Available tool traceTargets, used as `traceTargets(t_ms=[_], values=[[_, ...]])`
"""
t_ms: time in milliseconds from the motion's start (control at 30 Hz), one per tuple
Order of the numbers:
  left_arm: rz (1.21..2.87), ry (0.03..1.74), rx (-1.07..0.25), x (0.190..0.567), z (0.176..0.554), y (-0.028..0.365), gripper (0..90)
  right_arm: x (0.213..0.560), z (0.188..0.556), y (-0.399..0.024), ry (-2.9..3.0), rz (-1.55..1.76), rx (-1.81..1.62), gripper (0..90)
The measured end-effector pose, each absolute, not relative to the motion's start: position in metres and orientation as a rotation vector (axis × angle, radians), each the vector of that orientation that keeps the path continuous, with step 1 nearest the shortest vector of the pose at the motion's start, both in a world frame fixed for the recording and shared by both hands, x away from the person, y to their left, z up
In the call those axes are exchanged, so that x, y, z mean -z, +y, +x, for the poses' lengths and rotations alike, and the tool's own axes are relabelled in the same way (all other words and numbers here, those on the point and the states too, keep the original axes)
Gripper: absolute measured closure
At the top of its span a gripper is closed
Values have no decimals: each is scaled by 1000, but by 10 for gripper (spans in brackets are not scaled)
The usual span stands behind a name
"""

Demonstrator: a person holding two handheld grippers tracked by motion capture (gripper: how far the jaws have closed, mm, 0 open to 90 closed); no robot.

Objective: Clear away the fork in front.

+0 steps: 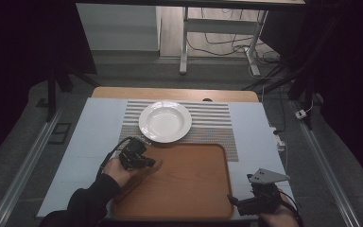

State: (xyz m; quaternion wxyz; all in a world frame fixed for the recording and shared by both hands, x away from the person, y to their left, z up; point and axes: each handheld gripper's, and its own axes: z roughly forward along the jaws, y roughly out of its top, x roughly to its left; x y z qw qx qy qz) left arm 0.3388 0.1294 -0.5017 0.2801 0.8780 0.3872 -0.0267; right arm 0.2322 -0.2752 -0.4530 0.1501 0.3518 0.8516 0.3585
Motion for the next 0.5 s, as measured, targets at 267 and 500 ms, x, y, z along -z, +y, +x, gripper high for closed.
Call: traceTargets(t_ms=[267,500], values=[[2403,926,126,502,323,104,888,453,232,-274,2454,1005,-1025,12],[2402,913,120,500,321,98,888,453,232,-274,2454,1002,-1023,13]])
